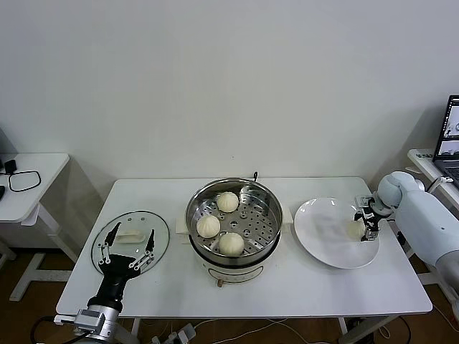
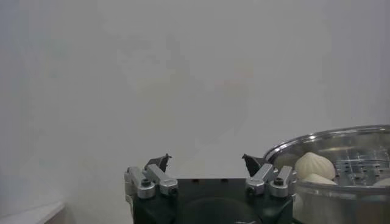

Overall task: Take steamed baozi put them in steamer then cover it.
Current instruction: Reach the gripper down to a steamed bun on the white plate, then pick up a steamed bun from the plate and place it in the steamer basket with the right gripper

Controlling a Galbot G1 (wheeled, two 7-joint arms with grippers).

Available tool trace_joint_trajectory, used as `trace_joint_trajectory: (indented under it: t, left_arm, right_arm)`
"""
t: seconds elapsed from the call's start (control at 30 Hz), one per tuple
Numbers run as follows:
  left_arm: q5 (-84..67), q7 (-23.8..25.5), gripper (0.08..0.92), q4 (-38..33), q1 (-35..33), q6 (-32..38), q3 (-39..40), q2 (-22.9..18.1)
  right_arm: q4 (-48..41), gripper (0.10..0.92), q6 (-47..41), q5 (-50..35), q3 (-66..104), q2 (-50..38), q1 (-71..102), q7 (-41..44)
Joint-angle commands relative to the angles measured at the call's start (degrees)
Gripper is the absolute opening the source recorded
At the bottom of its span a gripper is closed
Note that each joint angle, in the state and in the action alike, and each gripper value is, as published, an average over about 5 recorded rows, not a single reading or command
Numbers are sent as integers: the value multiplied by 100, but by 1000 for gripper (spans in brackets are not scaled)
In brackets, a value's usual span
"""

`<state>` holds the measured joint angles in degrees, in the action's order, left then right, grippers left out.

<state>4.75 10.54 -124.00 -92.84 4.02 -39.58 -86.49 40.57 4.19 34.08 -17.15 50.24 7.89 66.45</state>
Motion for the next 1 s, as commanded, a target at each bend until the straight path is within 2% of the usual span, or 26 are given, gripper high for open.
trace_joint_trajectory:
  t: [0.03, 0.27, 0.37, 0.77, 1.0]
  left_arm:
    - [1, 1, 823, -2, 1, 2, 9, -1]
    - [1, -2, 823, -13, 3, 0, 29, -3]
    - [1, -2, 823, -25, 2, -4, 28, 2]
    - [1, -8, 823, -9, 49, -12, 73, 8]
    - [-13, 12, 823, 10, 81, -7, 81, 43]
  right_arm:
    - [-7, 723, -1, 37, 68, 15, 25, -11]
    - [160, 699, -46, -104, 15, -90, 27, 58]
    - [470, 696, -209, -498, -239, -314, -67, 177]
    - [3187, 692, -1645, -3846, -3167, -2143, -2248, 657]
    - [4649, 692, -2415, -5275, -5368, -2505, -4482, 509]
